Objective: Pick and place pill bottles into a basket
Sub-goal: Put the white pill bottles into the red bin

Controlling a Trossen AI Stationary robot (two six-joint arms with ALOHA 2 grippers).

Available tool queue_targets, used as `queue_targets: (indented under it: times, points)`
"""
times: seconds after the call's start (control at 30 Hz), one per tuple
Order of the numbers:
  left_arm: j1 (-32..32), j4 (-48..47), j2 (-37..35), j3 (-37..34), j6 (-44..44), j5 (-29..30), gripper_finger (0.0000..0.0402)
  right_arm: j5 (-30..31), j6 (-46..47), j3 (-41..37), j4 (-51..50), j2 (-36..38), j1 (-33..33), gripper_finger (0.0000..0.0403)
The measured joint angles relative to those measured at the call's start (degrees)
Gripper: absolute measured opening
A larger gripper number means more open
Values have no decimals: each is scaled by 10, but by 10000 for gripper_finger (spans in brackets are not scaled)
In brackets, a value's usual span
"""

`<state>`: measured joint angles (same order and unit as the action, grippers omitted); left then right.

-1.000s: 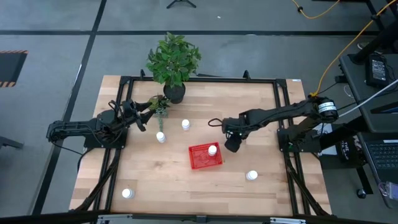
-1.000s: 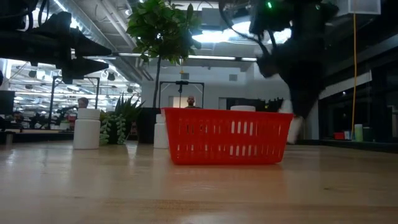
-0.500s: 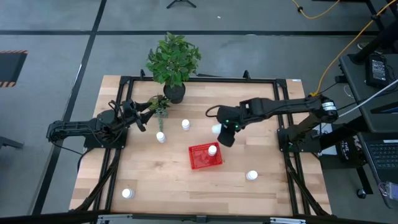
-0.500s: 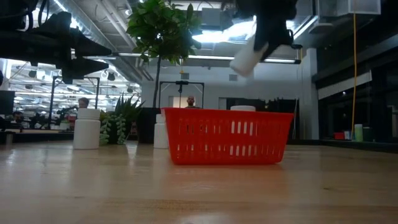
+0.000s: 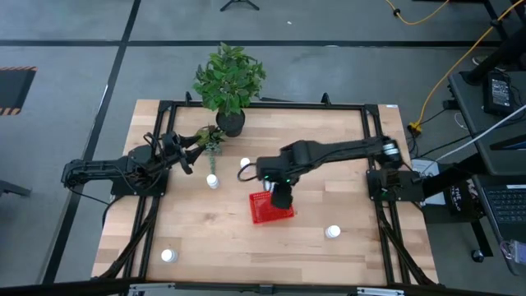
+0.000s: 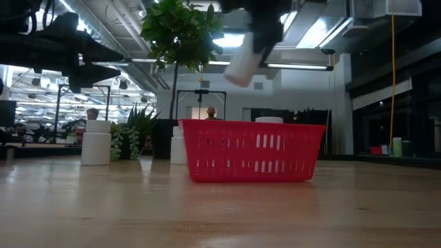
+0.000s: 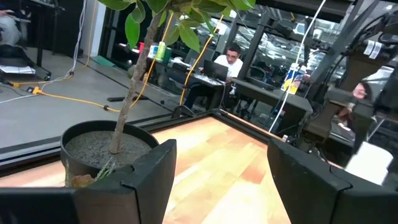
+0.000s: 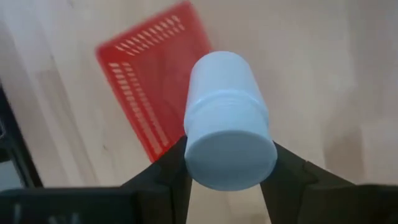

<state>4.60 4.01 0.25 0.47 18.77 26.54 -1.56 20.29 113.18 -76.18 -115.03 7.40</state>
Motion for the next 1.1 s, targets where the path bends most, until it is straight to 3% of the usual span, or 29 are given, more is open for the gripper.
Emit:
queue_targets:
  times: [0.3,1.1]
  points:
    - [0,-2,0,0,0,-36,246,-12,-15,130,-75,-102,11,144]
    - [0,-4,0,0,0,-57,246,-31,-48,134,-81,-198,15,144]
